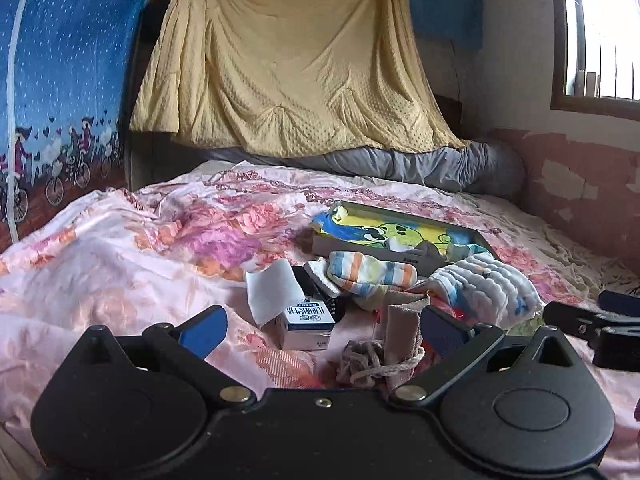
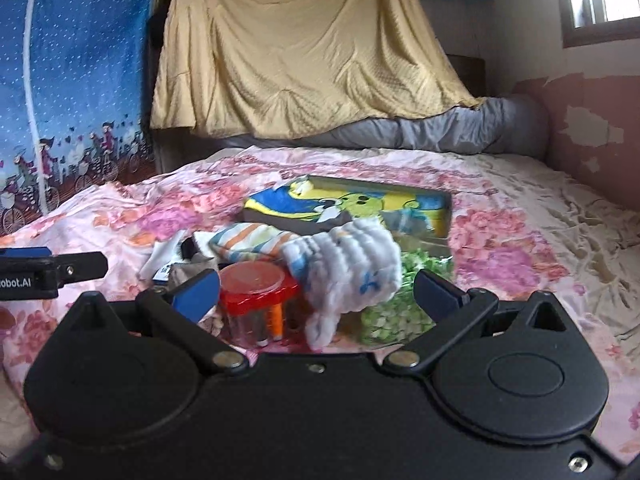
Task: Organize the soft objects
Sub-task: 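Move both open tools back over the remaining pile, then grasp the string-tied grey sock bundle with the left tool while the right grasps the white muslin cloth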
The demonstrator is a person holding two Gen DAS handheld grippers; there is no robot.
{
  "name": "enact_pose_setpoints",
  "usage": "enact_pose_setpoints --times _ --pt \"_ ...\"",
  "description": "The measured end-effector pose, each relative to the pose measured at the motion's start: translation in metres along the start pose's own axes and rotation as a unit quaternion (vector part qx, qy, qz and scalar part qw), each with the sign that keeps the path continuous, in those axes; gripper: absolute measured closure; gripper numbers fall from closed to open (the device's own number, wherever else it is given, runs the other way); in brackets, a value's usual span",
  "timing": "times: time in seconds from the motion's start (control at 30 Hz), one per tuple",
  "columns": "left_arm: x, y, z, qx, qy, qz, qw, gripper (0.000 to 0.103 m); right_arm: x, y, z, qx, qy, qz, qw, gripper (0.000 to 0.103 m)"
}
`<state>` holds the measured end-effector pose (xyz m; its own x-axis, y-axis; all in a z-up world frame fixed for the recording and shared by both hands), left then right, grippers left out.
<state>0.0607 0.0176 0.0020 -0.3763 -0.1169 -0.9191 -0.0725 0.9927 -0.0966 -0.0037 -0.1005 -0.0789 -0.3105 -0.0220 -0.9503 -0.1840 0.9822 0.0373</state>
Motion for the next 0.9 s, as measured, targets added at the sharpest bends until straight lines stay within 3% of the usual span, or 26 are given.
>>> enact_pose_setpoints --times 0.9 --pt "0.017 0.001 0.016 0.007 0.035 0.003 0.9994 0.001 0.02 0.019 0.01 -0.003 0.045 -0.045 0.998 0.0"
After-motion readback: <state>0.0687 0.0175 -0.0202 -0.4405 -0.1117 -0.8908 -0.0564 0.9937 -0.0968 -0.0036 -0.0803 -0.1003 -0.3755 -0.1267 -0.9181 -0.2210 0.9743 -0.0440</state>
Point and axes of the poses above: each gripper's, at about its wrist camera, not at the fingertips, and z roughly the way its jaws point, y to its left, x to its underside, the point moved 7 cm from there along z, roughly the way its jaws point, and after that the axes turned 5 degrees about -x, right-handed, at the moved point
